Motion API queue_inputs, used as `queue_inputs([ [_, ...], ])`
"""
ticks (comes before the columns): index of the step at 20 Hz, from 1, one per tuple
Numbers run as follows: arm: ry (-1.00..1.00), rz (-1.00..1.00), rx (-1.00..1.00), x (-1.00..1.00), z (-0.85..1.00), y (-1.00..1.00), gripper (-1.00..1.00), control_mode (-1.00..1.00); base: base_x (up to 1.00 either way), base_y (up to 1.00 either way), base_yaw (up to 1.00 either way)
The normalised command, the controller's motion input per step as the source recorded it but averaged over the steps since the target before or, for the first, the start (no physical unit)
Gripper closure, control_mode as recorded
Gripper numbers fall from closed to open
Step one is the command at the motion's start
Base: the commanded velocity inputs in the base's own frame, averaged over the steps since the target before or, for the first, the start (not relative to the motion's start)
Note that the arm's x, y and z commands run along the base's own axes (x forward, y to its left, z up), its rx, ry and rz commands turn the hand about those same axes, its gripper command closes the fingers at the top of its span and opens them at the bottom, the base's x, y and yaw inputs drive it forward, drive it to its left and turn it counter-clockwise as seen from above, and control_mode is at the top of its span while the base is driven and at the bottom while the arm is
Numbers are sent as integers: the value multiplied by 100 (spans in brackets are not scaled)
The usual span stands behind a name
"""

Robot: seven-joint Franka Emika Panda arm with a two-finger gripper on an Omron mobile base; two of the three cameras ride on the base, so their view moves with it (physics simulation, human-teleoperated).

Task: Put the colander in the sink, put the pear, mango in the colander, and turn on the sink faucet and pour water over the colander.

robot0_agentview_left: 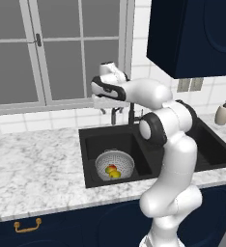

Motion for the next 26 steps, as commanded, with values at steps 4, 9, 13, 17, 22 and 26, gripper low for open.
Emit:
queue_inputs([
  [4,0,0,0,-30,0,-3,-100,-100,0,0,0],
  [9,-6,0,0,-55,-1,-8,-100,-100,0,0,0],
  [13,-21,0,0,-78,-8,-29,-100,-100,0,0,0],
  [17,-27,0,4,-73,0,-38,-100,-100,0,0,0],
  [22,-19,0,11,-78,3,-29,-100,-100,0,0,0],
  [26,0,5,5,-69,14,-15,-100,-100,0,0,0],
])
